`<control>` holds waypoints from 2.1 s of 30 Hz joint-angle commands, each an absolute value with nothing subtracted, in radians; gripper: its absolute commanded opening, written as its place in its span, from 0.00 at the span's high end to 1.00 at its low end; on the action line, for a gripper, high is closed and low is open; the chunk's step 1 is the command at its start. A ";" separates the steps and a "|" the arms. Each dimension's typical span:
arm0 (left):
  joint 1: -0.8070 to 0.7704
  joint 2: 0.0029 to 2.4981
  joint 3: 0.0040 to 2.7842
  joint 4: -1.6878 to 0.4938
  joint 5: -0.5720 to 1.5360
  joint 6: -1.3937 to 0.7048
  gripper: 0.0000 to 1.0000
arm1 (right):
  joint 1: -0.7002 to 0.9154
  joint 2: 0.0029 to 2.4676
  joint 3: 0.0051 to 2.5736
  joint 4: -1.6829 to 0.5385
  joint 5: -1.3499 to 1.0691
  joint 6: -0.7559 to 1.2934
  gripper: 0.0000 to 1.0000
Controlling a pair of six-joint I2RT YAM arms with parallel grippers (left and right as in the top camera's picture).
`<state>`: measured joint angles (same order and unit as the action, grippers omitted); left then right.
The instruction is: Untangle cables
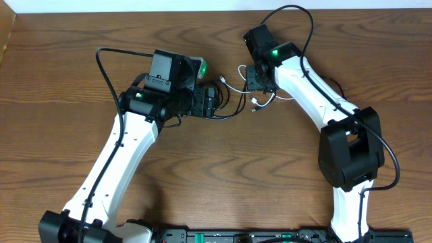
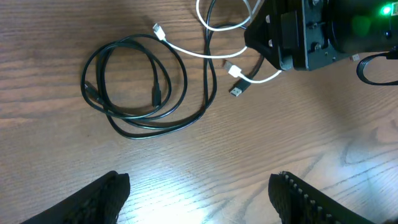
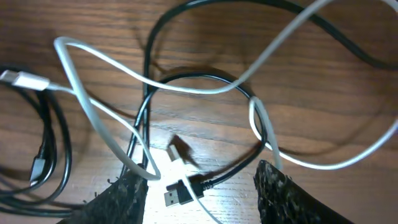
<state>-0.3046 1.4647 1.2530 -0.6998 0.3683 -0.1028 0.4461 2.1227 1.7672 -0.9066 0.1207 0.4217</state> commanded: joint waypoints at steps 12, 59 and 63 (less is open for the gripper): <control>-0.305 1.471 1.247 -0.702 0.377 -0.078 0.23 | 0.414 2.121 1.768 -0.855 0.196 0.486 0.47; -0.305 1.471 1.247 -0.699 0.374 -0.045 0.23 | 0.368 2.191 1.771 -0.999 0.125 0.669 0.46; -0.305 1.471 1.247 -0.699 0.374 -0.045 0.23 | 0.367 2.231 1.771 -0.989 0.124 0.669 0.52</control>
